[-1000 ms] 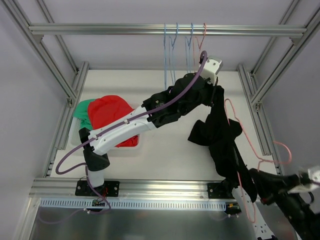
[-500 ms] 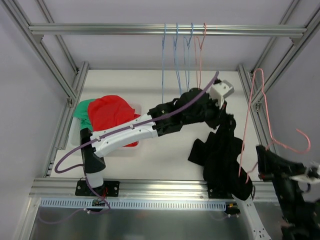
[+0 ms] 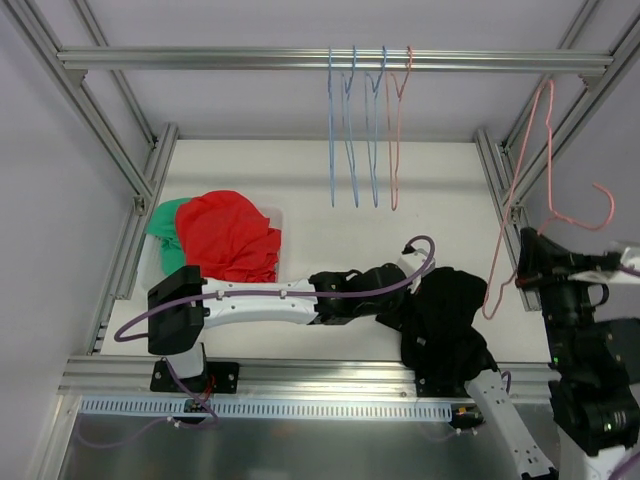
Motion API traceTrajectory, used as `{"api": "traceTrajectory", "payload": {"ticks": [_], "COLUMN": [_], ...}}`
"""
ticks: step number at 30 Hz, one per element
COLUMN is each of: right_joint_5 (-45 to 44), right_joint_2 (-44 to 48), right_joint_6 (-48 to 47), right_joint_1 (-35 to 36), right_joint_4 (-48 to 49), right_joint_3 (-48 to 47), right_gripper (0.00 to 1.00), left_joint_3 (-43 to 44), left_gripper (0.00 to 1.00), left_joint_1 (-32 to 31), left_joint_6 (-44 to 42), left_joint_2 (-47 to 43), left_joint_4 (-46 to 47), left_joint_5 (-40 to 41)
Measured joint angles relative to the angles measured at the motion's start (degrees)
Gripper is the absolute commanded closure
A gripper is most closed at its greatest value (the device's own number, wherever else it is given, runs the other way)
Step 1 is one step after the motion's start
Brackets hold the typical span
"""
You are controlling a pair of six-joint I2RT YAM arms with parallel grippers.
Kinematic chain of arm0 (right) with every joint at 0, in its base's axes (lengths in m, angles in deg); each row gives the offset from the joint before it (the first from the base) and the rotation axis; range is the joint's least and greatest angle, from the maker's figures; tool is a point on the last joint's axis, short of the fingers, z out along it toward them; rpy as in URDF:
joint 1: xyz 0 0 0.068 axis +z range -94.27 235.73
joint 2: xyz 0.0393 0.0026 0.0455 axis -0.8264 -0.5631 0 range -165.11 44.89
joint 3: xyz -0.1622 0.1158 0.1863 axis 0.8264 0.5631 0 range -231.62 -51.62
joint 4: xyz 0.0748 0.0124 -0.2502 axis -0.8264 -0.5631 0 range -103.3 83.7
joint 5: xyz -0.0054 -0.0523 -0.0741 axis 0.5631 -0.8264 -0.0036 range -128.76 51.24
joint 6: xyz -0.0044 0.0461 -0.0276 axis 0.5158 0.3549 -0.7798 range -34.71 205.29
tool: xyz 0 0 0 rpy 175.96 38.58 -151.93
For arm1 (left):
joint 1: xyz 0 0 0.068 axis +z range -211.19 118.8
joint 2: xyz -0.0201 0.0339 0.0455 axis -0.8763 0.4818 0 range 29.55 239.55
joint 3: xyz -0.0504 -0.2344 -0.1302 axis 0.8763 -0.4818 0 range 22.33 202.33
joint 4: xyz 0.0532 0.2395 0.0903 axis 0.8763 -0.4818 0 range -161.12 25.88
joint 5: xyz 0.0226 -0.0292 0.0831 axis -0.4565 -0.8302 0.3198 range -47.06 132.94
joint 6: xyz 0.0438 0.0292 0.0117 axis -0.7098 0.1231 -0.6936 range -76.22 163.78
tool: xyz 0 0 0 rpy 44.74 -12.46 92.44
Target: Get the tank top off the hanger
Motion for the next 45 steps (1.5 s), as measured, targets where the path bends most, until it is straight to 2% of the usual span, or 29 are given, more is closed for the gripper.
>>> {"api": "traceTrajectory", "payload": {"ticks": [1,2,3,4,6,8,17,22,26,29,34,38,39,40,41,42,45], "right_joint_5": [0.48,1.03,1.46,1.81,2.84,4.39,8.46,11.08,14.05,15.87,18.84,20.06,20.46,20.81,21.2,21.42,21.94], "right_joint_2": [2.49,4.83,6.51,6.84,4.68,-0.76,-41.31,-56.81,-65.26,-68.96,-72.5,-70.44,-68.83,-67.23,-65.46,-64.0,-58.47], "right_joint_6": [0.0,0.0,-0.07,-0.15,-0.5,-0.96,-4.79,-5.99,-5.92,-5.7,-4.72,-4.02,-3.56,-2.99,-2.56,-1.77,-0.63], "right_joint_1": [0.0,0.0,0.0,0.0,0.02,0.02,0.04,-1.36,-3.19,-4.31,-5.6,-5.99,-6.05,-6.21,-6.45,-6.8,-8.92], "right_joint_4": [-2.78,-6.08,-9.66,-12.81,-16.85,-19.63,-22.08,-22.16,-22.05,-21.92,-22.18,-18.16,-16.61,-15.04,-15.39,-16.15,-17.92], "right_joint_3": [0.0,-0.04,-0.66,-1.86,-4.85,-8.24,-30.71,-44.44,-53.07,-55.95,-55.63,-49.16,-46.71,-44.46,-42.32,-40.52,-34.16], "right_gripper": [1.0,1.0,1.0,1.0,1.0,1.0,1.0,1.0,1.0,1.0,1.0,0.98,0.69,0.53,0.32,0.01,0.0], "left_joint_3": [-1.09,-1.92,-2.67,-3.32,-4.72,-6.91,-14.58,-18.53,-21.03,-22.18,-23.71,-23.43,-22.95,-22.05,-20.7,-19.02,-13.27], "left_gripper": [1.0,0.94,0.81,0.41,0.02,0.01,0.01,0.01,0.01,0.01,0.01,0.01,0.01,0.01,0.01,0.01,0.01], "left_joint_1": [0.22,0.31,0.33,0.28,0.22,0.11,-2.84,-4.59,-4.57,-4.57,-4.57,-4.57,-4.55,-4.57,-4.57,-4.55,-4.55], "left_joint_6": [0.68,1.14,1.53,1.95,2.89,4.0,3.23,4.35,5.27,5.29,5.49,5.05,4.94,4.79,4.61,4.46,3.96], "left_joint_2": [-0.46,-0.85,-1.18,-1.46,-2.23,-3.85,-13.88,-16.06,-18.38,-19.74,-20.33,-18.62,-17.68,-16.13,-14.25,-12.11,-4.96], "left_joint_4": [0.24,0.37,0.66,0.76,1.29,1.36,1.81,2.03,1.75,2.08,2.08,2.34,2.21,2.1,2.12,2.12,2.75], "left_joint_5": [1.2,2.27,3.26,4.15,5.57,7.15,9.62,11.43,12.96,13.05,13.05,12.94,12.9,12.5,12.11,11.28,9.46]}}
